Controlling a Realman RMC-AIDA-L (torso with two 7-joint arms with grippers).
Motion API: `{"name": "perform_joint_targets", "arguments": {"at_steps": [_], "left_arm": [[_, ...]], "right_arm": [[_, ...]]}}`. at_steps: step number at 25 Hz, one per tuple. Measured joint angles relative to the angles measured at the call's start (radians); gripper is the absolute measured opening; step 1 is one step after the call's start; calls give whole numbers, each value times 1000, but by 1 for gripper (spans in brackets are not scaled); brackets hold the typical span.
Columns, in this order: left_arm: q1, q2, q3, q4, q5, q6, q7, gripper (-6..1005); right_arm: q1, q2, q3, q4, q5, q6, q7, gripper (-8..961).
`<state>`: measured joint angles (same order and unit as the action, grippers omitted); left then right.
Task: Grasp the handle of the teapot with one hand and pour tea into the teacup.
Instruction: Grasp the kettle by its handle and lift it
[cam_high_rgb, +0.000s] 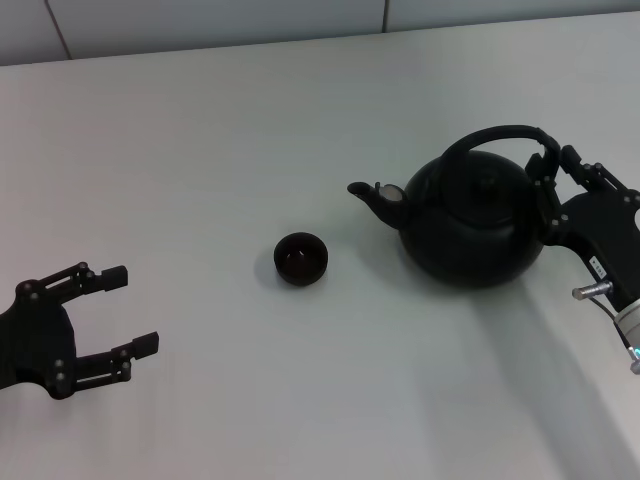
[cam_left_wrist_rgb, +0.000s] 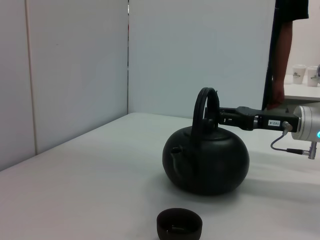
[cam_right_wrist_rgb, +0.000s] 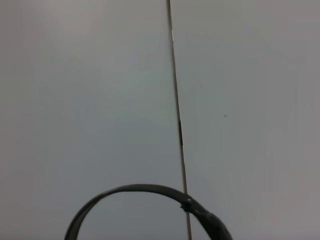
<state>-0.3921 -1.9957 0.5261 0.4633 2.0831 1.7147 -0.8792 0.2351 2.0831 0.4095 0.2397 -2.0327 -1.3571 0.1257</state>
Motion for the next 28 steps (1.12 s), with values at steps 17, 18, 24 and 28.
{"name": "perform_joint_targets", "arguments": {"at_steps": [17, 18, 24, 28], "left_arm": [[4, -2, 0, 0, 0, -4, -1, 833], [4, -3, 0, 0, 0, -4, -1, 833], [4, -4, 0, 0, 0, -3, -2, 834], [1, -7, 0, 0, 0, -3, -4, 834]], "right_arm": [[8, -1, 38, -3, 5, -34, 0, 107], [12, -3, 49, -7, 4, -47, 3, 107], [85, -19, 57, -100, -1, -77, 90, 106], [153, -11, 43, -210, -7, -76, 177, 106]]}}
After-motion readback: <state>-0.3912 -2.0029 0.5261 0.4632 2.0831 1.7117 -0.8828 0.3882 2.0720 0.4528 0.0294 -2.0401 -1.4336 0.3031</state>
